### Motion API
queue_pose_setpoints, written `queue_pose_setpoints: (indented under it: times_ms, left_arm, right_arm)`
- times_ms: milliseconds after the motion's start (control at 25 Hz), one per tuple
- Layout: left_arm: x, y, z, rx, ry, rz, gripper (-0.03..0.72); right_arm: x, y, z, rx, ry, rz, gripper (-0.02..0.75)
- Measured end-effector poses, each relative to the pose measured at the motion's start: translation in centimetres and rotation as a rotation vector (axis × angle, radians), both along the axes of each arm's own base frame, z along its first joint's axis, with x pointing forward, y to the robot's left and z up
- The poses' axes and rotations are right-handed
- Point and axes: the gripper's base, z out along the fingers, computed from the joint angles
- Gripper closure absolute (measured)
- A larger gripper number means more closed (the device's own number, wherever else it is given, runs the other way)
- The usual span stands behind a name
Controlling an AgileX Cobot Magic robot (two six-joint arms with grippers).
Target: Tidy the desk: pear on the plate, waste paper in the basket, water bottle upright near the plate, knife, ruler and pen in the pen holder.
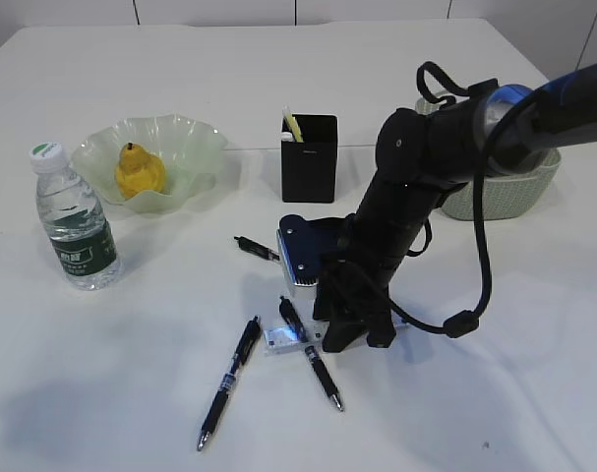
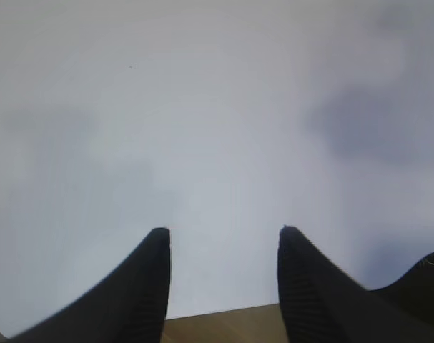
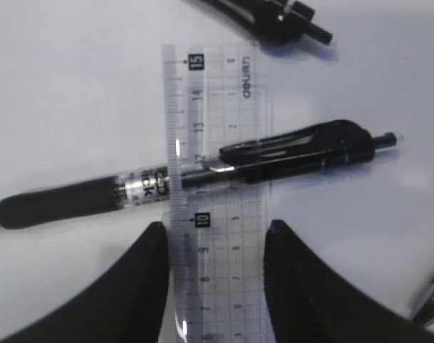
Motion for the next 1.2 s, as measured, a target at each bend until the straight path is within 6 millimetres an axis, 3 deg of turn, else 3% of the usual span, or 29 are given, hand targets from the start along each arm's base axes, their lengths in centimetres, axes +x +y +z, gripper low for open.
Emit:
queue_pose_setpoints:
  times_ms: [200,1200]
  left_arm:
    - [0.0,-0.02,0.0,-0.002,0.0,0.0,0.347]
    - [-0.01,-0.08,-0.01,-0.009,0.001,-0.002,0.347]
  right_arm:
    - [0.0,-0.01,0.0,-0.001,-0.001,0.001,0.42]
    - [0.08,0.01,0.1,-0.003,0.013,-0.041,0.424]
